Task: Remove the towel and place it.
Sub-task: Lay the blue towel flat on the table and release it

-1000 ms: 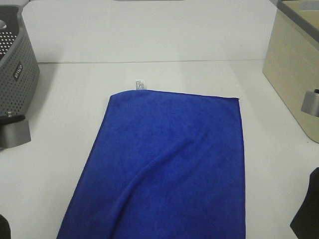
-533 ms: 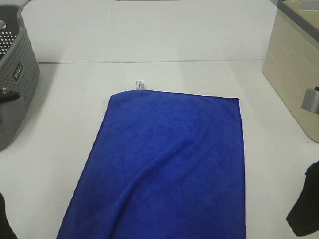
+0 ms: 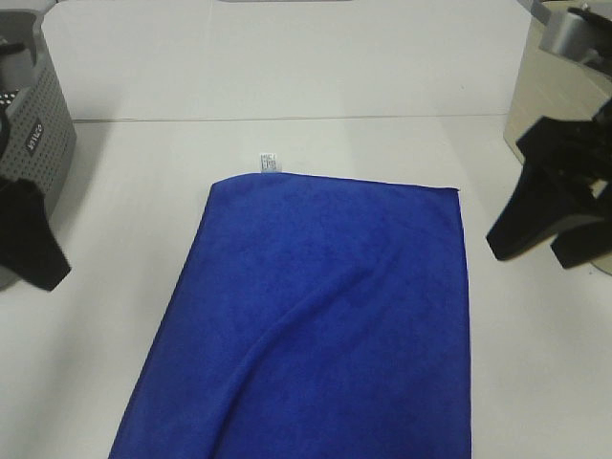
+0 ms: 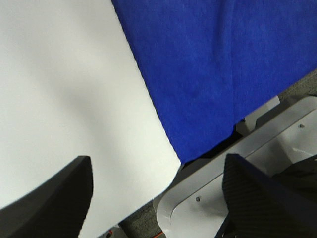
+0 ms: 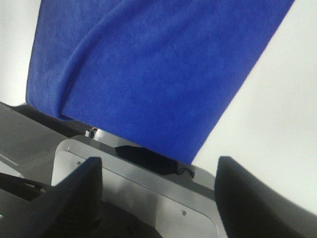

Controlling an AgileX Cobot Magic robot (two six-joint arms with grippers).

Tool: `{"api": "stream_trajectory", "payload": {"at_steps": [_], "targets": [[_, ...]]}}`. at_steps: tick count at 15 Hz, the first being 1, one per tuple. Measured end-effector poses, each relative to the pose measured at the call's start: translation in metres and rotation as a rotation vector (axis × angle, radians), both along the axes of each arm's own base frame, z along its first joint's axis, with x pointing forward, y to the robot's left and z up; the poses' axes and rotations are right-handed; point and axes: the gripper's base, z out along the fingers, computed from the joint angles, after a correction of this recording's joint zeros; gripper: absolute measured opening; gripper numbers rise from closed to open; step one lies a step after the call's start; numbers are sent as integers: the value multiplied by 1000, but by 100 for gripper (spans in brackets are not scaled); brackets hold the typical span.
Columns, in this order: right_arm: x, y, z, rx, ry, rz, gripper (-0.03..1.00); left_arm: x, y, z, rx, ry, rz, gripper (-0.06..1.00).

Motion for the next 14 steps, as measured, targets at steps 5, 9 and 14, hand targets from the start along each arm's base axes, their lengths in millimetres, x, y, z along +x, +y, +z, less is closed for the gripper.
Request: {"api": "stream_trajectory", "payload": {"at_steps": [5, 9, 14], "targets": [[72, -7, 12, 156, -30, -71, 65, 58, -15, -15, 9, 11, -17, 69], [112, -29, 0, 327, -12, -80, 65, 102, -20, -29, 7, 9, -18, 69], [146, -40, -43, 287, 28, -37, 65, 166, -6, -52, -82, 20, 28, 69]]}}
